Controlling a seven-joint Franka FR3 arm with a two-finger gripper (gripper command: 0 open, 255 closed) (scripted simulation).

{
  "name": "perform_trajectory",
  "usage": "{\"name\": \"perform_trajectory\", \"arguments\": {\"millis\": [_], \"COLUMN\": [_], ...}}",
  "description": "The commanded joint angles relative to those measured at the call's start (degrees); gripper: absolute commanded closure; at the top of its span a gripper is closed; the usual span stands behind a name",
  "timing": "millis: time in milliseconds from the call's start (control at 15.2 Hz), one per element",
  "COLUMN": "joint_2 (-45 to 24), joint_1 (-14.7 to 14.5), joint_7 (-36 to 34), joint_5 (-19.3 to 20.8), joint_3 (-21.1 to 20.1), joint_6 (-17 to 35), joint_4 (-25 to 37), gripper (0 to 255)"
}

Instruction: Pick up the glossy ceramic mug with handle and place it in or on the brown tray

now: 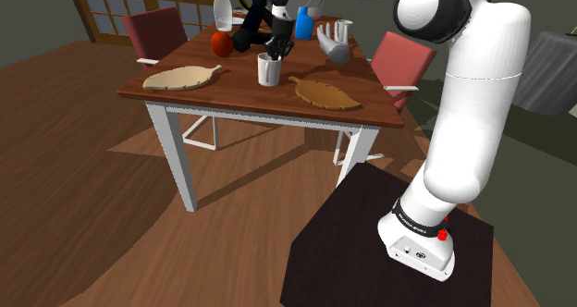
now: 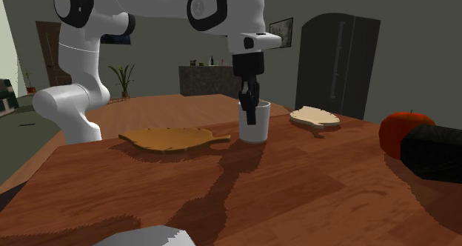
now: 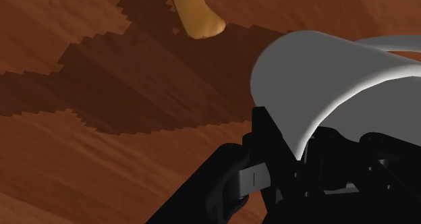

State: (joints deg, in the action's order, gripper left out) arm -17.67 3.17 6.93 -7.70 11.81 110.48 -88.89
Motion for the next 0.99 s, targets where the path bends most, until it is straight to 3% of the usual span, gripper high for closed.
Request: {"name": "perform_trajectory", "arguments": {"millis": [0, 924], "joint_2": [0.11, -0.61], "joint_1": [0.04, 0.62], "joint_7": [-0.08, -0.85], "joint_5": [0.05, 0.16], "joint_3": [0.03, 0.21], "joint_6": [-1.15, -12.24], "joint_4": [1.06, 12.91], "gripper": [255, 255]}}
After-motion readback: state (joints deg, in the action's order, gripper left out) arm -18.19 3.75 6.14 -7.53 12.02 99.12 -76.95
